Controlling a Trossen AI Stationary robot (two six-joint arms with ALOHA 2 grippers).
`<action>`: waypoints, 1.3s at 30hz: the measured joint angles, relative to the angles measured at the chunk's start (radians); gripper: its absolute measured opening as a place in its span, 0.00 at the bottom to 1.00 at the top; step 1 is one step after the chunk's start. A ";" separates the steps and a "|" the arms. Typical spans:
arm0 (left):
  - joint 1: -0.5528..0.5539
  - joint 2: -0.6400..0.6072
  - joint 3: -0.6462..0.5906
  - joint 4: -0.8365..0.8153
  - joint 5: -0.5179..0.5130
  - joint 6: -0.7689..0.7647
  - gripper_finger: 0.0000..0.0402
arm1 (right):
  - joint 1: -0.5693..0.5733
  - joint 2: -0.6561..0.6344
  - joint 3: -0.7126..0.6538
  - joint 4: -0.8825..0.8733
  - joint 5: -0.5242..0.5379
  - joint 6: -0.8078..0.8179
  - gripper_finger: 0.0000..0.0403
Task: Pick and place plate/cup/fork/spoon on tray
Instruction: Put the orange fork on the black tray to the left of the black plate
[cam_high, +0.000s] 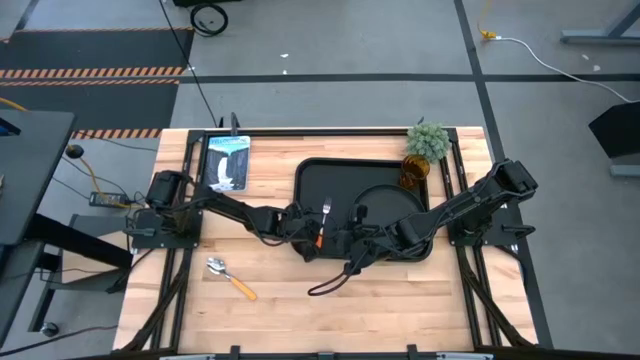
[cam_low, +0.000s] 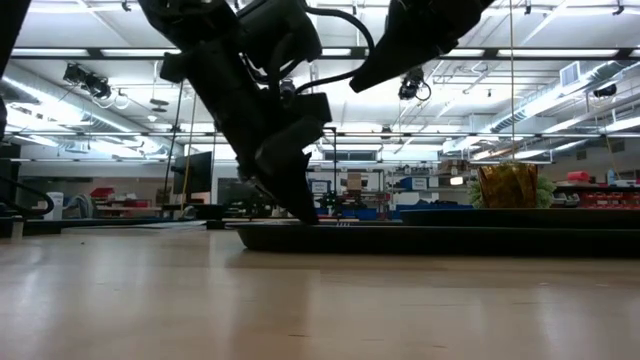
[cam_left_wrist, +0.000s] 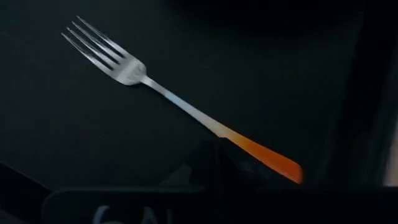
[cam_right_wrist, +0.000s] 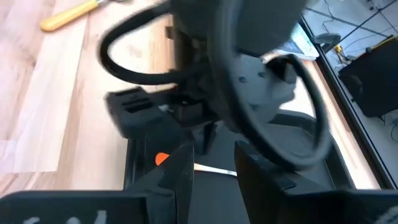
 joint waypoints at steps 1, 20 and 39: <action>0.006 0.000 0.000 0.002 -0.013 0.018 0.08 | 0.000 0.000 0.000 0.003 -0.003 -0.005 0.31; 0.069 0.001 0.008 0.101 0.013 0.798 0.20 | 0.016 0.000 0.000 0.005 0.019 0.029 0.31; 0.127 0.006 0.246 -0.176 0.236 1.209 0.16 | 0.335 -0.131 0.006 0.036 0.230 0.289 0.31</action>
